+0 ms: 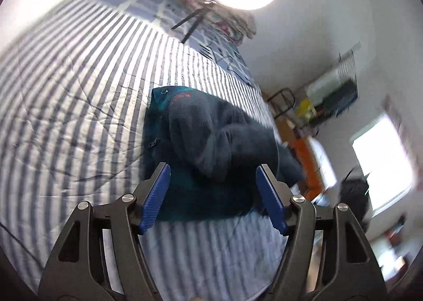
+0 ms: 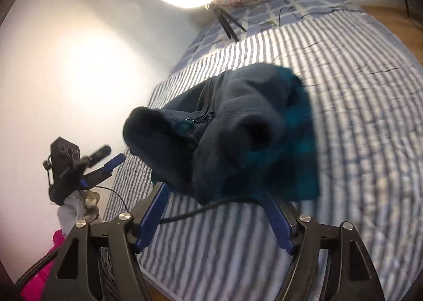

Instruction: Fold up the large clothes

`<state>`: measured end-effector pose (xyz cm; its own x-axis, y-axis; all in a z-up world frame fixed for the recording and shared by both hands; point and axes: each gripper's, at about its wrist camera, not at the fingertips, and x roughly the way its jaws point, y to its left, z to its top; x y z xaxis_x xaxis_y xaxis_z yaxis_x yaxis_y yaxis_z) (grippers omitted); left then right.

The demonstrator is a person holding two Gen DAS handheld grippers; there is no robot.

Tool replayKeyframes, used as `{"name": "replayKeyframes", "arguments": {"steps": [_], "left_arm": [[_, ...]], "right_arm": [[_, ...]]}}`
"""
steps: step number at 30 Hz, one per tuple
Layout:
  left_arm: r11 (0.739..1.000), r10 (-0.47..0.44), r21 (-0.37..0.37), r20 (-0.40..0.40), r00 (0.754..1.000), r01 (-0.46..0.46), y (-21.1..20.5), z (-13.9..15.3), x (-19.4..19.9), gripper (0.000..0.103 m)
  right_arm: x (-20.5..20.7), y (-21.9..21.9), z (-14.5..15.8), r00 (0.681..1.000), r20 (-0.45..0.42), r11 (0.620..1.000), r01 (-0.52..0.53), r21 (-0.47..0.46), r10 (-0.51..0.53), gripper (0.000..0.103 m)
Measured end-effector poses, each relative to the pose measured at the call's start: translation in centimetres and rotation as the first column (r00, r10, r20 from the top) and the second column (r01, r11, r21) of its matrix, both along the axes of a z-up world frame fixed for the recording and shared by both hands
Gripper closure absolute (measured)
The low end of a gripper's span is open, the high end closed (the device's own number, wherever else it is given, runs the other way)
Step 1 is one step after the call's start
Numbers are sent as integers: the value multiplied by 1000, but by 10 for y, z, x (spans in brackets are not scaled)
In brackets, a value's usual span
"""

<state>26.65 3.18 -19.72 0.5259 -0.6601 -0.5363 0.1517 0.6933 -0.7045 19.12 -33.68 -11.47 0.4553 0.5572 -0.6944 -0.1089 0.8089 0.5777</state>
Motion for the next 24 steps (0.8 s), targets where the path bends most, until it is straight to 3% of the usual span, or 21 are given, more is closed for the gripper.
{"name": "replayKeyframes", "arguments": {"steps": [3, 4, 5, 7, 9, 11, 12, 16, 18, 20, 22, 24], "left_arm": [[992, 42, -112, -100, 994, -54, 5, -15, 24, 34], [989, 51, -132, -132, 990, -69, 6, -21, 31, 34], [985, 54, -153, -166, 985, -80, 6, -28, 38, 34], [981, 29, -180, -231, 972, -72, 0, -43, 51, 34], [977, -14, -209, -258, 966, -42, -8, -55, 59, 36], [984, -43, -181, -243, 969, -1, -19, -54, 60, 80], [992, -61, -124, -221, 973, 34, -26, -49, 58, 91], [995, -88, -62, -140, 986, 80, -27, -27, 29, 91], [993, -110, 29, -84, 990, 113, -28, -20, 10, 92], [982, -122, 137, -74, 990, 131, -32, -30, 0, 94], [963, -108, 232, -135, 985, 137, -38, -64, 4, 94], [976, -82, 189, -150, 985, 110, -34, -83, 5, 94]], "right_arm": [[23, 14, -27, 995, -81, 995, 67, 76, -61, 33], [29, 17, -35, 992, -103, 992, 78, 101, -68, 44], [29, 17, -35, 992, -103, 992, 78, 101, -68, 68], [35, 23, -44, 989, -139, 989, 76, 123, -59, 88], [32, 28, -43, 989, -137, 990, 75, 123, -58, 91], [20, 30, -20, 997, -66, 997, 31, 66, -26, 94], [20, 30, -20, 997, -66, 997, 31, 66, -26, 94], [-16, 1, 9, 999, -33, 994, 10, 107, -7, 94], [-32, -8, 5, 1000, -27, 992, 10, 126, -7, 94], [-37, -8, -5, 999, -39, 993, 11, 114, -6, 95], [-34, -3, -42, 992, -126, 999, 24, 28, -20, 95], [-27, 2, -82, 979, -197, 998, 58, -19, -61, 95]]}}
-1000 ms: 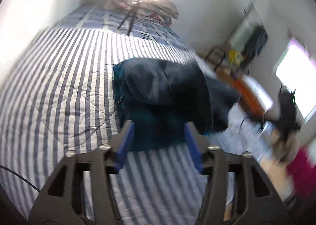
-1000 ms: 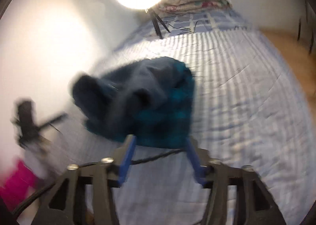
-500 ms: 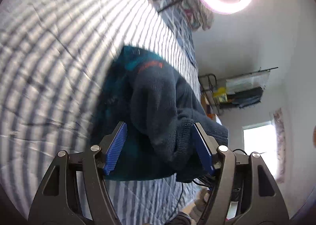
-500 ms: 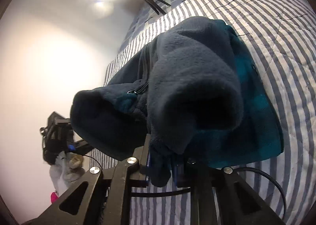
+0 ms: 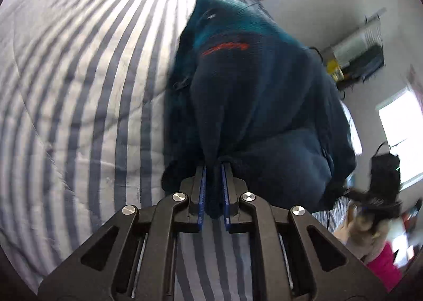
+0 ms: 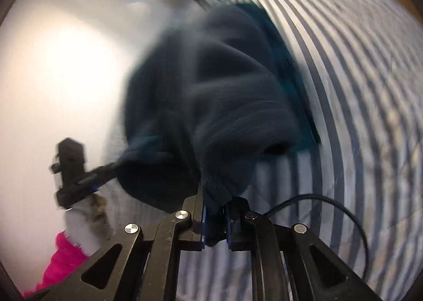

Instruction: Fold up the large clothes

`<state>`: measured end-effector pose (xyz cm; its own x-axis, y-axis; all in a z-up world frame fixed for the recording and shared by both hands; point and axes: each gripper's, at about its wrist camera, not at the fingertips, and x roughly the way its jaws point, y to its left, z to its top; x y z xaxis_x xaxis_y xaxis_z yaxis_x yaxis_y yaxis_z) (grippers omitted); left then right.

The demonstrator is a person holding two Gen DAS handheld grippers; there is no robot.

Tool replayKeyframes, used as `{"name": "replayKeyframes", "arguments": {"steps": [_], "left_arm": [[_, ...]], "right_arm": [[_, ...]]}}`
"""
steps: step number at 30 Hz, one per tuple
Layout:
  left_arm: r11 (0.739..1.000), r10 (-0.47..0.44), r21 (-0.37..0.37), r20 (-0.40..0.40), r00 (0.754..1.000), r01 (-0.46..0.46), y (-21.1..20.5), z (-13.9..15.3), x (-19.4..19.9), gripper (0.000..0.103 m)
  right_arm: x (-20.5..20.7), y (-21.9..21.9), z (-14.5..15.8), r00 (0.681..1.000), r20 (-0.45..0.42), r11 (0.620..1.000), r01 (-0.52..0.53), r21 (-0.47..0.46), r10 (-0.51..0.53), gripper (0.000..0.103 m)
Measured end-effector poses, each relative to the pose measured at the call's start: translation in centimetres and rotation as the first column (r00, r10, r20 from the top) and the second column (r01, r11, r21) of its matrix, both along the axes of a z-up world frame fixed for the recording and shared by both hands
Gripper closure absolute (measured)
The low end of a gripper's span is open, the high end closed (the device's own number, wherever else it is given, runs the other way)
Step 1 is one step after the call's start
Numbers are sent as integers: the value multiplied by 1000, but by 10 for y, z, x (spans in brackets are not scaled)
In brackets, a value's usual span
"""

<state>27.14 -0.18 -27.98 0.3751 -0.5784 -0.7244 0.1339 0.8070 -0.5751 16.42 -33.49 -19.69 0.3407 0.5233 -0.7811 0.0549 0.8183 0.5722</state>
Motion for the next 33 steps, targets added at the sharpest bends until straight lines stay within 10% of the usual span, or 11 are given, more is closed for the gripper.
{"name": "replayKeyframes", "arguments": {"steps": [12, 20, 28, 31, 33], "left_arm": [[991, -22, 134, 219, 976, -7, 15, 97, -21, 92], [989, -136, 98, 325, 936, 109, -47, 166, -1, 73], [928, -342, 217, 169, 924, 304, -140, 104, 37, 73], [870, -403, 325, 38, 914, 370, -140, 49, 31, 73], [878, -405, 287, 17, 914, 384, -121, 33, 24, 80]], "right_arm": [[-40, 3, 93, 958, 189, 976, -214, -27, 215, 64], [-2, -40, 122, 946, 311, 993, -59, -98, 87, 64], [41, -48, 82, 970, 242, 998, -7, -61, 21, 64], [46, -48, 79, 971, 233, 997, -30, -70, 46, 63], [51, -51, 77, 969, 240, 997, -46, -58, 59, 55]]}}
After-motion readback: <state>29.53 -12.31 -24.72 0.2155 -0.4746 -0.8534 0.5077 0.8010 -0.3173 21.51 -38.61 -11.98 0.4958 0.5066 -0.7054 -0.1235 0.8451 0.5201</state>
